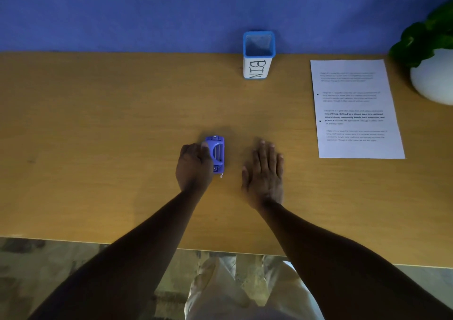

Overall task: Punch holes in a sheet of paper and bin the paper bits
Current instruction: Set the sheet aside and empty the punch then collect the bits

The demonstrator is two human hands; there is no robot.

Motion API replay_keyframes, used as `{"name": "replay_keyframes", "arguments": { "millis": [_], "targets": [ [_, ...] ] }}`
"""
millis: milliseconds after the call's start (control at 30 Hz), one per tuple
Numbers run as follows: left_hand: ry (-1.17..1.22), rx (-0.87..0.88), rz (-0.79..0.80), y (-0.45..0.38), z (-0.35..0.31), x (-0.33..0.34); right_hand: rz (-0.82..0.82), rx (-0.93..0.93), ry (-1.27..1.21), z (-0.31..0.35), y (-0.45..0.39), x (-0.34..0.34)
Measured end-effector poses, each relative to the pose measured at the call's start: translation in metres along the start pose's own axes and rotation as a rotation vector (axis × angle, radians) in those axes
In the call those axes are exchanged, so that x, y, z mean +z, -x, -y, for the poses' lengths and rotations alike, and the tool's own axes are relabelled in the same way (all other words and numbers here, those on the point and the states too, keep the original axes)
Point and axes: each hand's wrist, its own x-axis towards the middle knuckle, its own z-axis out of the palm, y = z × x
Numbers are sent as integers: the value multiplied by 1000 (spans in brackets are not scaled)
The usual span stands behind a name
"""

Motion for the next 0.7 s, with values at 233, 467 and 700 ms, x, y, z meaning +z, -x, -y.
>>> {"name": "replay_keyframes", "arguments": {
  "millis": [233, 467, 700],
  "targets": [
    [-38, -17, -84, -42, 25, -31, 8, 1, 42, 1, 0, -2],
    [-110, -81, -160, -75, 67, -71, 22, 1, 52, 1, 0, -5],
    [-153, -132, -109, -86, 95, -91, 27, 2, 59, 1, 1, -6]
  ]
}}
